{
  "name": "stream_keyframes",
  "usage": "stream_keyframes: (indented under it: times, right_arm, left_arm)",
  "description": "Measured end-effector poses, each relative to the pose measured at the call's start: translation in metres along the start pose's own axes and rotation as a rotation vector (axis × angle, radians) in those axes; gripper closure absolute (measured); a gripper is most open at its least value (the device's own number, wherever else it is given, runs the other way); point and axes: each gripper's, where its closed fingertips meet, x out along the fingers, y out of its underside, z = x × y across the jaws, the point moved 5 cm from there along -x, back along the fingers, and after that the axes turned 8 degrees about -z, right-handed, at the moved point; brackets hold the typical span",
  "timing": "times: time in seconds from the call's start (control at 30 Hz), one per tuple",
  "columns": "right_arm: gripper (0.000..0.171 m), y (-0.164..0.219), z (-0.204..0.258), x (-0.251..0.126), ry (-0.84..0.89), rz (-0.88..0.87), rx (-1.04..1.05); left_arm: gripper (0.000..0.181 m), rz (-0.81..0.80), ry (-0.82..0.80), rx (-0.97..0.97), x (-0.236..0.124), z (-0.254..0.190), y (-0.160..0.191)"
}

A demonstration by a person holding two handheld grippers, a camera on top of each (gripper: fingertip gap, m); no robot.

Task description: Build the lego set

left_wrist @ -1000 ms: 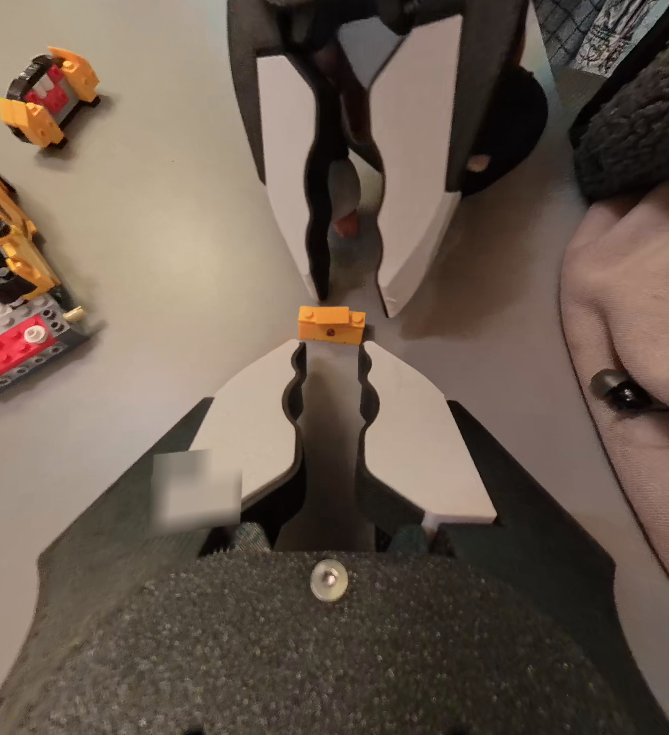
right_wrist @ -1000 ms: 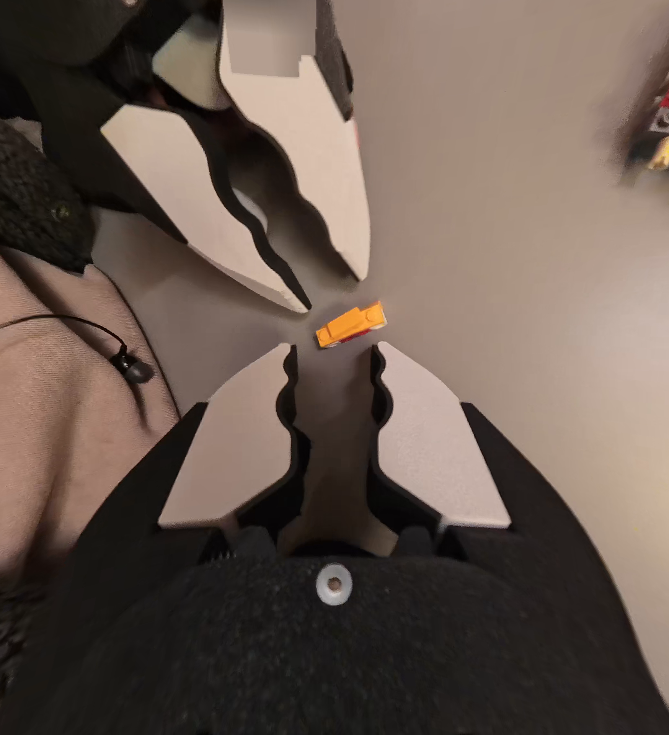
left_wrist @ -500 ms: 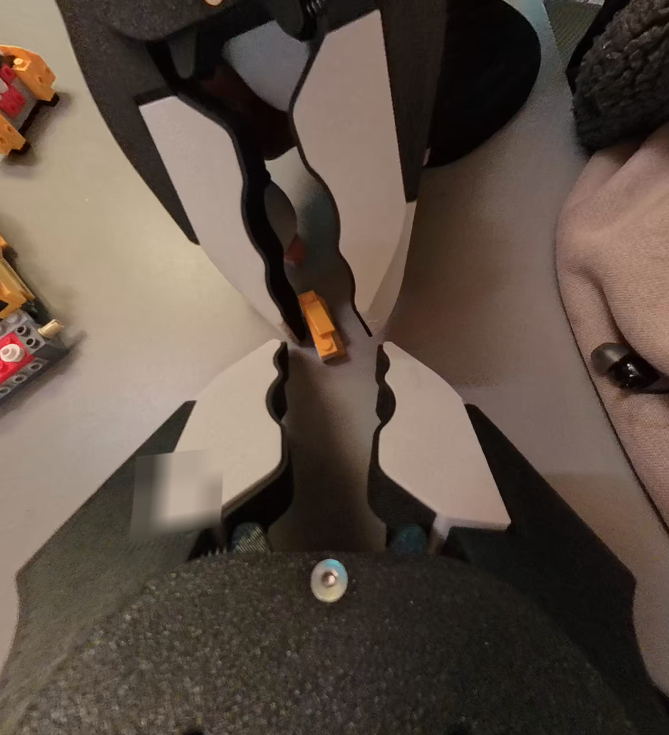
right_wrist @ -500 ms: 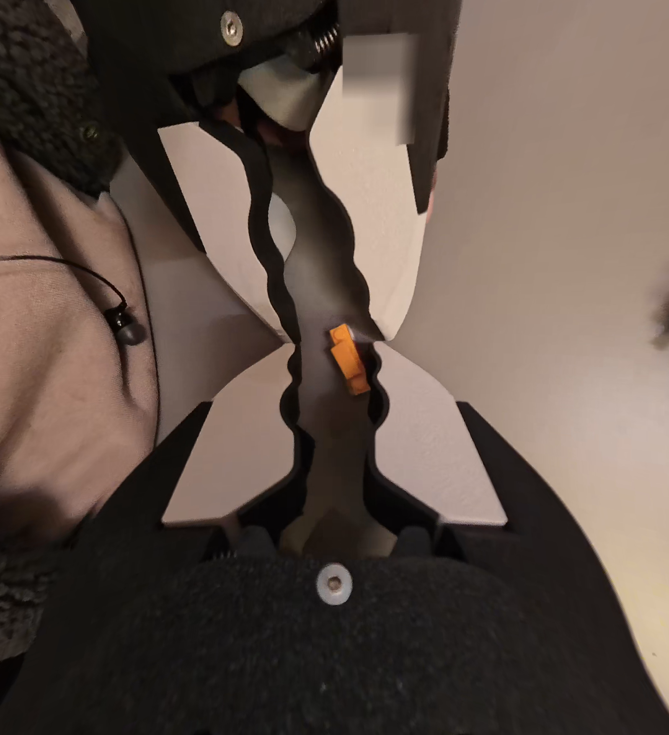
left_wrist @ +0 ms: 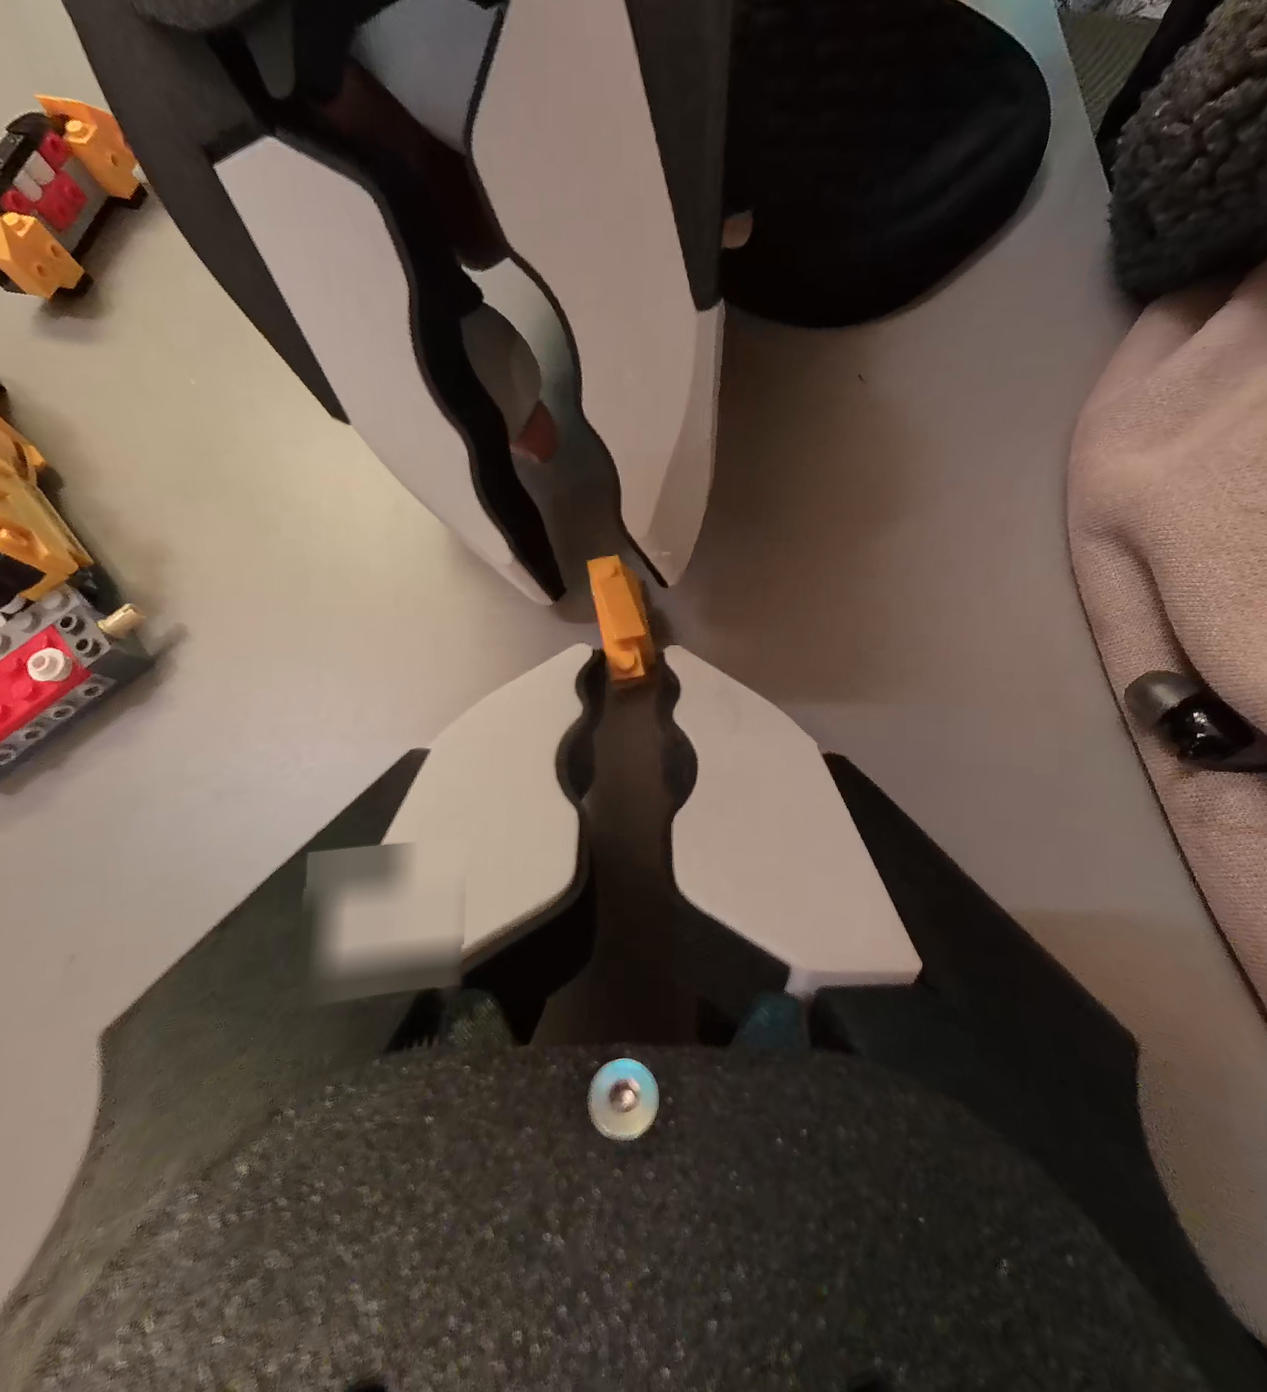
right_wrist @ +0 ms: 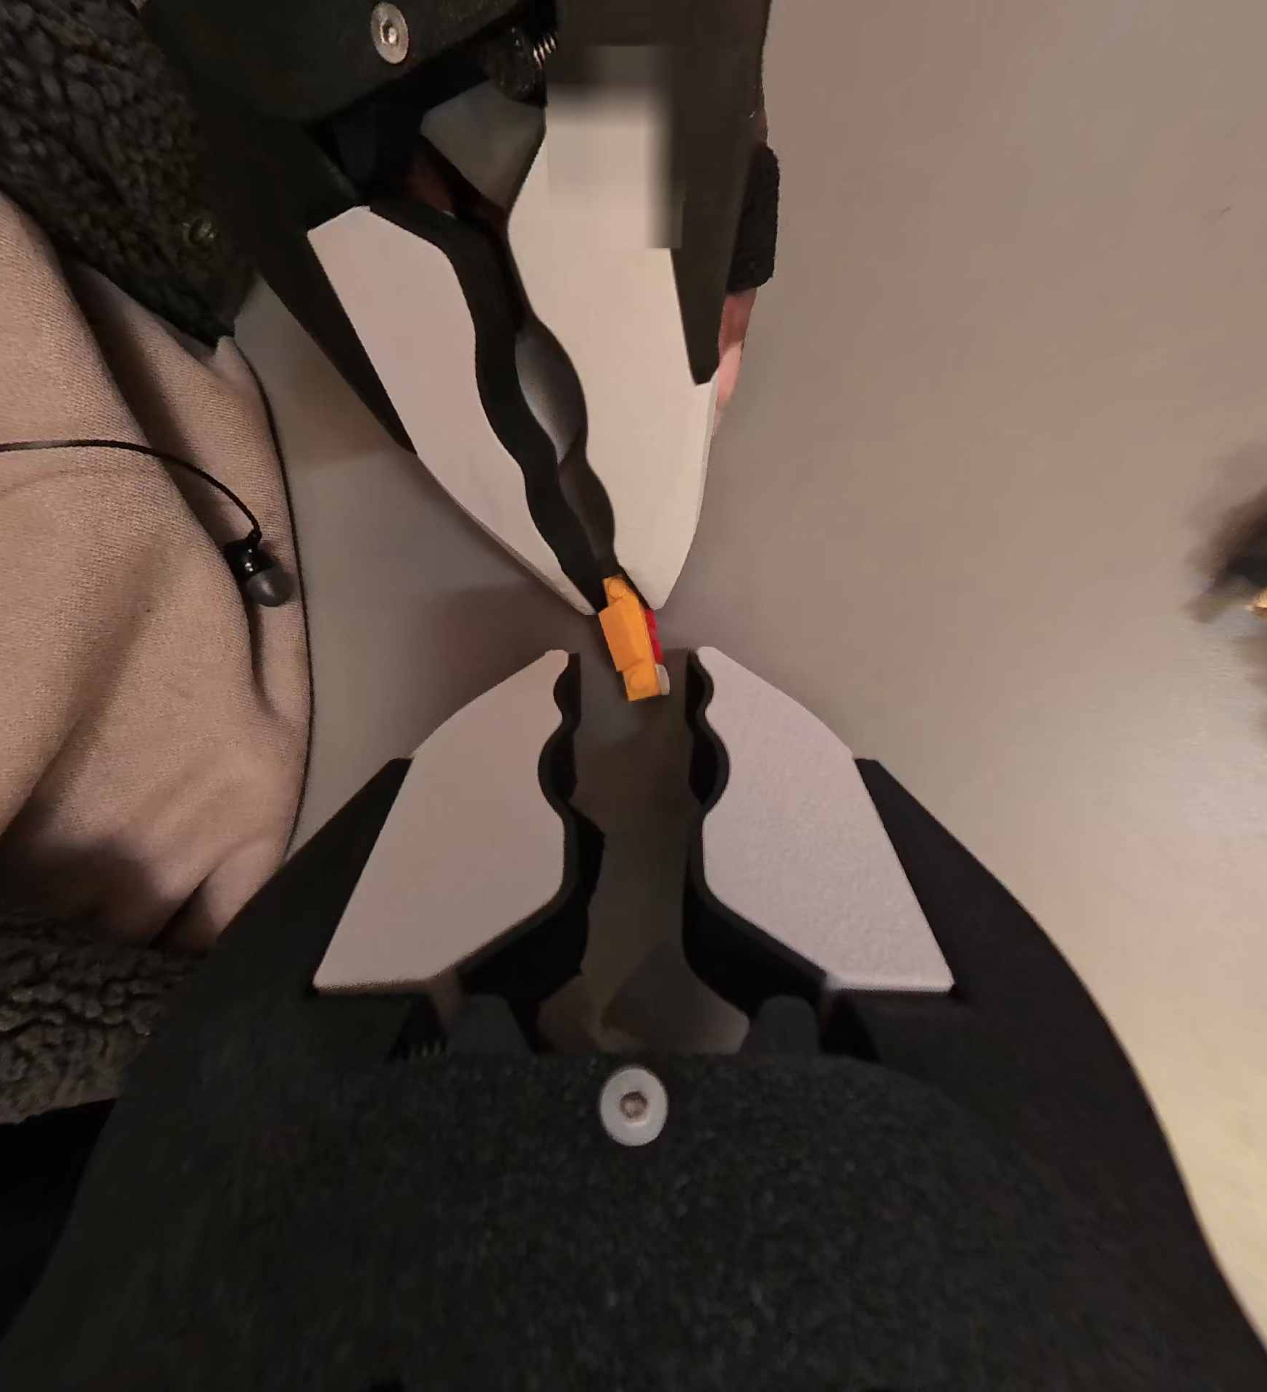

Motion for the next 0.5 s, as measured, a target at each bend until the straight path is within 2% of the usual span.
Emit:
stream_keyframes:
  times: [0.2, 0.5]
  right_arm:
    - [0.144, -0.0005, -0.004, -0.0025, -0.063, -0.005, 0.112]
    - [0.141, -0.0013, -0.0017, -0.0026, -0.262, -0.009, 0.293]
  left_arm:
    - [0.17, -0.004, 0.001, -0.001, 0.0008, 0.001, -0.0004]
    - [0.171, -0.054, 0.057, -0.06, -0.0018, 0.0004, -0.0038]
